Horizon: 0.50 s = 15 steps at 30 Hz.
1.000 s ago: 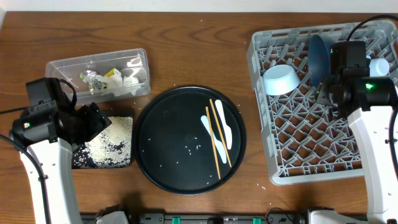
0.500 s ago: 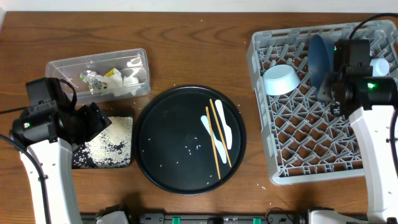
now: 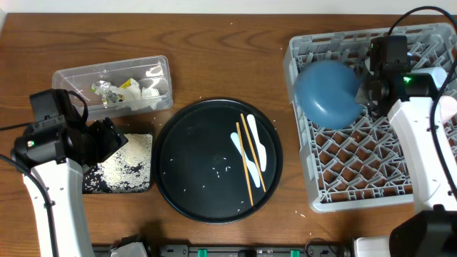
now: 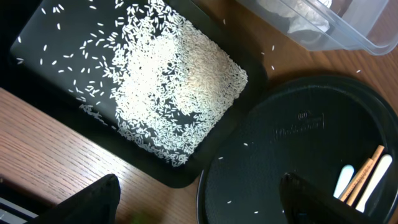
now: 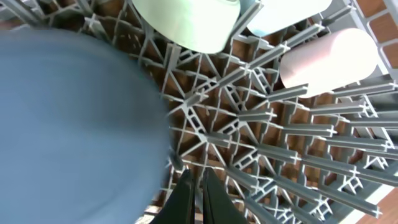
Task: Sort waste into correct bins and load items into the dishwasher rack
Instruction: 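Lower the blue plate into the rack slots and release it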
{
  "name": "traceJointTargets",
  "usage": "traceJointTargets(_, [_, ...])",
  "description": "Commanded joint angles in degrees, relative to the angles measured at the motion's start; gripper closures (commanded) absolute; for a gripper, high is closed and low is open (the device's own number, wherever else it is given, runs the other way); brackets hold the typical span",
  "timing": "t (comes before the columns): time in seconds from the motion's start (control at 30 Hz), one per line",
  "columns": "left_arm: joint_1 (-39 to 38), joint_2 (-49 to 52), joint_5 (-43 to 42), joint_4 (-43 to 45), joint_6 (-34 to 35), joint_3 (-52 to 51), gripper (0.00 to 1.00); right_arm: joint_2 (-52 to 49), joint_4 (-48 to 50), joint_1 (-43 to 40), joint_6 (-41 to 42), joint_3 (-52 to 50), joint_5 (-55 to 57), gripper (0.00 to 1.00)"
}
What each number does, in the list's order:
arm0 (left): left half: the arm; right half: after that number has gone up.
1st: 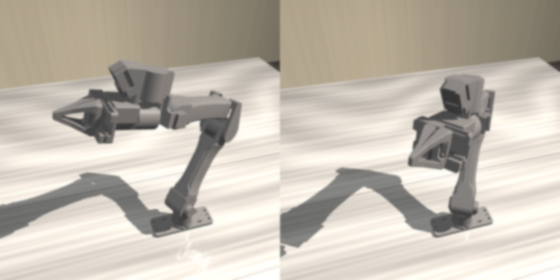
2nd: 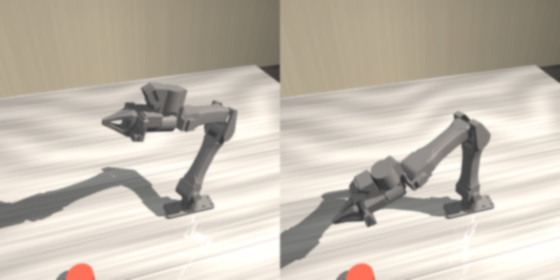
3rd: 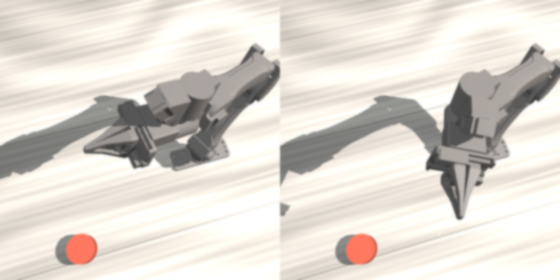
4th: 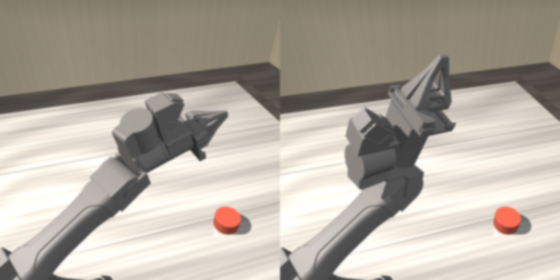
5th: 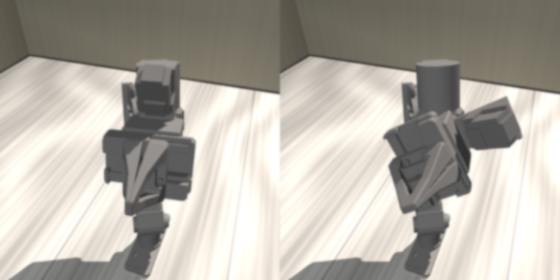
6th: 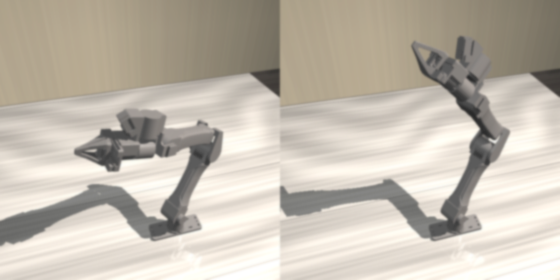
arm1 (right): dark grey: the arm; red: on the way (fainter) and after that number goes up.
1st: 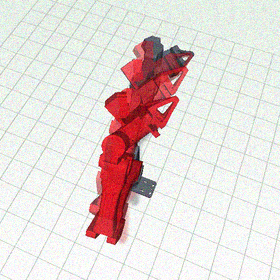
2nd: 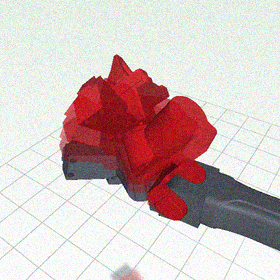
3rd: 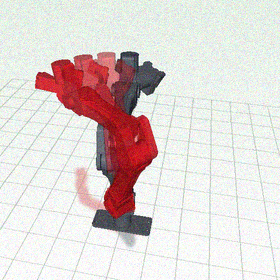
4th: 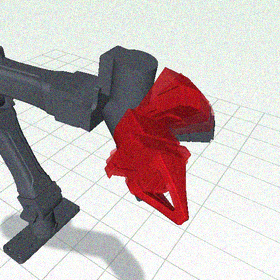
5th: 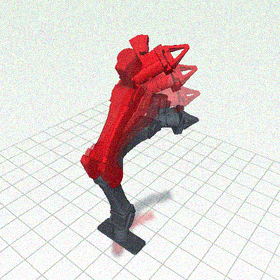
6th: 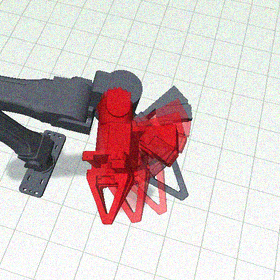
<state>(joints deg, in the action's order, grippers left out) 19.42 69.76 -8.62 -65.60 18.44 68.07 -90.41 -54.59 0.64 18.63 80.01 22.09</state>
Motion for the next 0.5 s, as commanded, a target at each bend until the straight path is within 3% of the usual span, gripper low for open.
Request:
traceJointTargets(0.0, [0.17,0.24,0.11,-0.13,0.76,0.50,0.17,1.49,-0.79,-0.26,-0.04,0.11,1.22,0.95])
traceJointTargets(0.13, [0.17,0.24,0.11,-0.13,0.76,0.50,0.17,2.25,-0.92,-0.17,-0.07,0.11,0.02,0.95])
traceJointTargets(0.47, [0.17,0.24,0.13,-0.13,0.76,0.50,0.17,2.25,-0.70,2.82,-7.78,0.11,-16.37,0.92])
